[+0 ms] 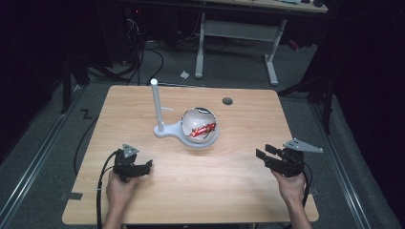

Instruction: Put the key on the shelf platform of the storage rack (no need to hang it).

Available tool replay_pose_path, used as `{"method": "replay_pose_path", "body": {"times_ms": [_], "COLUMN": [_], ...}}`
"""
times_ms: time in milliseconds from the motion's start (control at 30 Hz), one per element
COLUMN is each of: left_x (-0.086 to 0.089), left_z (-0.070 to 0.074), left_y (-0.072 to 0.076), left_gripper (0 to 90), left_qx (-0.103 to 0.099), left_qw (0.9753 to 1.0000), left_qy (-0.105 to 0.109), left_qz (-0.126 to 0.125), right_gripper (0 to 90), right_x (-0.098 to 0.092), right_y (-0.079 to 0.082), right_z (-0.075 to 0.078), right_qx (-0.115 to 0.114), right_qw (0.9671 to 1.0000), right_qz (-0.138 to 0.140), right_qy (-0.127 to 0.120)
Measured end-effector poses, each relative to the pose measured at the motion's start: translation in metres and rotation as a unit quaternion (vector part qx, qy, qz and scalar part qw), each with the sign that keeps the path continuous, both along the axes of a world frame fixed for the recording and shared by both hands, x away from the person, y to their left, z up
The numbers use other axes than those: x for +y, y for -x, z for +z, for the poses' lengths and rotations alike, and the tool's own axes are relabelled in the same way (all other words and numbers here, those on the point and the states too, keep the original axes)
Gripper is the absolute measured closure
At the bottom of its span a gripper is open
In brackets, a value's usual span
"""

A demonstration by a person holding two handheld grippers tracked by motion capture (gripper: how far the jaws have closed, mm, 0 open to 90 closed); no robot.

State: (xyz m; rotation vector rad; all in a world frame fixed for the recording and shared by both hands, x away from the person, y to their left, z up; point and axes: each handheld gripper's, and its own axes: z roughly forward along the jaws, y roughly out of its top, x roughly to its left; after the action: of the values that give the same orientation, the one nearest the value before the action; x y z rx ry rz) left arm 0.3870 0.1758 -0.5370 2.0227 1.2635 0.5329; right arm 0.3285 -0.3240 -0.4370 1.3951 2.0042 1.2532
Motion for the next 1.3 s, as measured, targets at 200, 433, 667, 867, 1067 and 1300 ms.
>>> {"method": "replay_pose_path", "body": {"times_ms": [200,433,667,867,1067,1300], "left_x": [0.0,0.0,0.0,0.0,0.0,0.0], "left_z": [0.0,0.0,0.0,0.0,0.0,0.0], "left_y": [0.0,0.0,0.0,0.0,0.0,0.0], "left_gripper": [17.8,17.8,17.8,17.8,17.8,17.8], "left_qx": [0.0,0.0,0.0,0.0,0.0,0.0], "left_qw": [1.0,1.0,1.0,1.0,1.0,1.0], "left_qy": [0.0,0.0,0.0,0.0,0.0,0.0], "left_qz": [0.0,0.0,0.0,0.0,0.0,0.001], "right_gripper": [49.4,49.4,49.2,49.0,46.4,46.1], "right_x": [0.004,0.008,0.012,0.013,0.014,0.017], "right_y": [-0.001,-0.002,-0.002,-0.002,-0.004,-0.009], "right_z": [-0.005,-0.014,-0.02,-0.026,-0.033,-0.045], "right_qx": [0.004,0.016,0.026,0.03,0.03,0.038], "right_qw": [1.0,0.9998,0.9996,0.9995,0.9993,0.9991], "right_qz": [0.006,0.008,0.011,0.009,0.013,0.006], "right_qy": [0.003,0.001,0.009,0.012,0.016,0.019]}}
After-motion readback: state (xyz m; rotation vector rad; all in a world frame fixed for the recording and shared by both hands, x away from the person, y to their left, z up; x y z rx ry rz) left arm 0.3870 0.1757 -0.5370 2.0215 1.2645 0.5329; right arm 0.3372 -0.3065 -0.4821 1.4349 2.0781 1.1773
